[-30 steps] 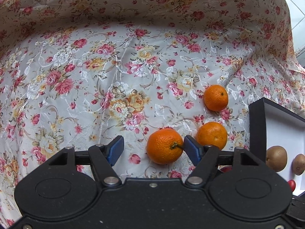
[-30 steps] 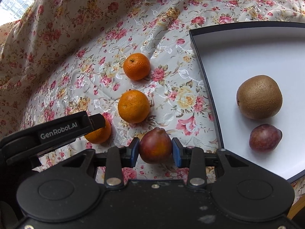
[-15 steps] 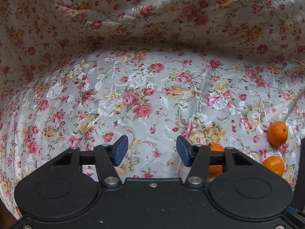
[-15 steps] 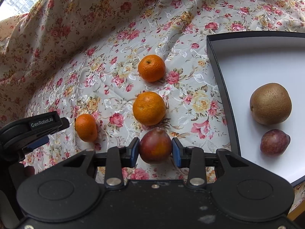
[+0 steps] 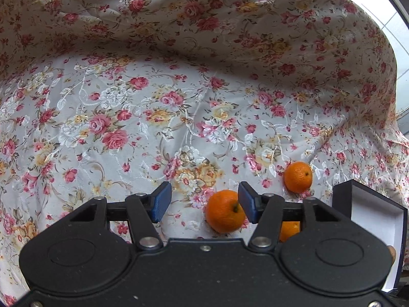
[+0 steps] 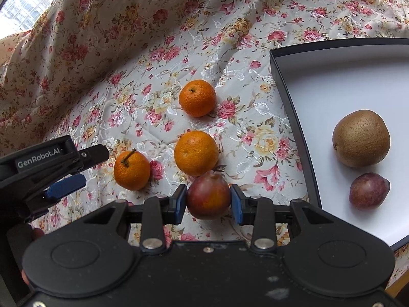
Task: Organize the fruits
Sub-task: 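Carry the plum with the right gripper and tangerine with the left over the box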
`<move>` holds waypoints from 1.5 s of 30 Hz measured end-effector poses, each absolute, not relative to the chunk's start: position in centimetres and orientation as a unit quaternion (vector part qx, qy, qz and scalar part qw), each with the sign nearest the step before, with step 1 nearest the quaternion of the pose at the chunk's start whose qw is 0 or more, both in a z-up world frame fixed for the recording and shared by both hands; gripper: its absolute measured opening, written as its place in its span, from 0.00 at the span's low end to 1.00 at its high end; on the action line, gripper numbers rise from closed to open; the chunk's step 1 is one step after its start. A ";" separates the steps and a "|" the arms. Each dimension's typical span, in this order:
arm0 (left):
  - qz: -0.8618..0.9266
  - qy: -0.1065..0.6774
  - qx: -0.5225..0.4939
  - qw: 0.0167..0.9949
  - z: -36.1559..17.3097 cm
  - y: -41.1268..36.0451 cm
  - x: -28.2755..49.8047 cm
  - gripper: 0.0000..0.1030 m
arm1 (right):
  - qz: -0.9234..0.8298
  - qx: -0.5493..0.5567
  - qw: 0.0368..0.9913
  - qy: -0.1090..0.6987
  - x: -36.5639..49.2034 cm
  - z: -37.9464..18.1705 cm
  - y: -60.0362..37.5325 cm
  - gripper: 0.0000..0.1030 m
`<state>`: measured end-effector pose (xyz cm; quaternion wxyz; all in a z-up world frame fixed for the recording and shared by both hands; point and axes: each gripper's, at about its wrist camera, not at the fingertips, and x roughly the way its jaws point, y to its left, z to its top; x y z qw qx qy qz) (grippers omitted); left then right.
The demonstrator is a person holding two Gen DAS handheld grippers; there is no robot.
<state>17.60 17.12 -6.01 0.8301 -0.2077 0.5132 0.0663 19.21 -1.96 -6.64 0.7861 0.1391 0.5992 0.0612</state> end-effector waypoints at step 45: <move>0.002 0.439 -0.058 0.897 -1.9 0.1 18.2 0.48 | -0.086 0.201 0.868 0.445 17.1 -2.2 -17.0 0.37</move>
